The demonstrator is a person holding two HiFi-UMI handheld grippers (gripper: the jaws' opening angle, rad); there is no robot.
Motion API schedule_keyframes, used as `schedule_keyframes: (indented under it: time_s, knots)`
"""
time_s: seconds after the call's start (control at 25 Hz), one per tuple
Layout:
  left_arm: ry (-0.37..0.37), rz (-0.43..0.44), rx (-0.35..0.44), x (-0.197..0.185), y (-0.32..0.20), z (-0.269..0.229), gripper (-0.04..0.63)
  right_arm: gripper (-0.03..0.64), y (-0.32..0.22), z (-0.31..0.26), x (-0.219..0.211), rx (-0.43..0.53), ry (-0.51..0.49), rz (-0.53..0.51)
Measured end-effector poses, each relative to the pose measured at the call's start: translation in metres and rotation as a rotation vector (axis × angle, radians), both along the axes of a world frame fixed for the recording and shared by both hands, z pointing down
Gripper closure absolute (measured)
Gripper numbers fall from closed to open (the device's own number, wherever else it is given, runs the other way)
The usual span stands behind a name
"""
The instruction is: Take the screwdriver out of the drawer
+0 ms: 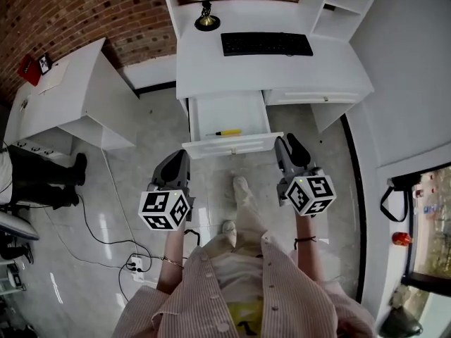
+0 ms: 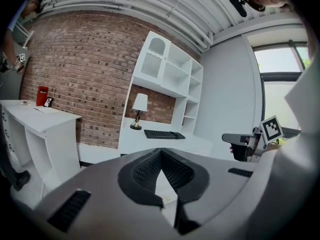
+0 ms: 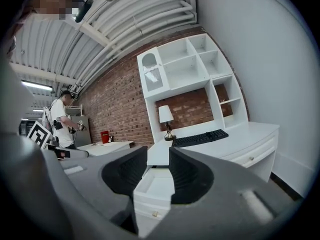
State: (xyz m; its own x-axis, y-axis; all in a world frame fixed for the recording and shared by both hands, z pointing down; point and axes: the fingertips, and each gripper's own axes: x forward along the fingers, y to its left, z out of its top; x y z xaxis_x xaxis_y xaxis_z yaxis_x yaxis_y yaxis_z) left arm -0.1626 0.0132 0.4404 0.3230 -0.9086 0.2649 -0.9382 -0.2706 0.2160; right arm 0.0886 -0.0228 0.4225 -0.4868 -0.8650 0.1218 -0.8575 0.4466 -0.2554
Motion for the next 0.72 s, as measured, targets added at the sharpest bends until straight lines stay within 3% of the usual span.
schedule_keyframes:
  time_s: [0.36, 0.72]
  knots:
    - [0.001, -0.027, -0.077, -0.002, -0.077, 0.031, 0.595, 0.492, -0.094, 0.032, -0.027, -0.069, 0.046, -0.176]
    - [0.026, -0.042, -0.195, 0.01, -0.146, 0.07, 0.595, 0.492, -0.152, 0.081, -0.071, -0.188, 0.19, -0.482]
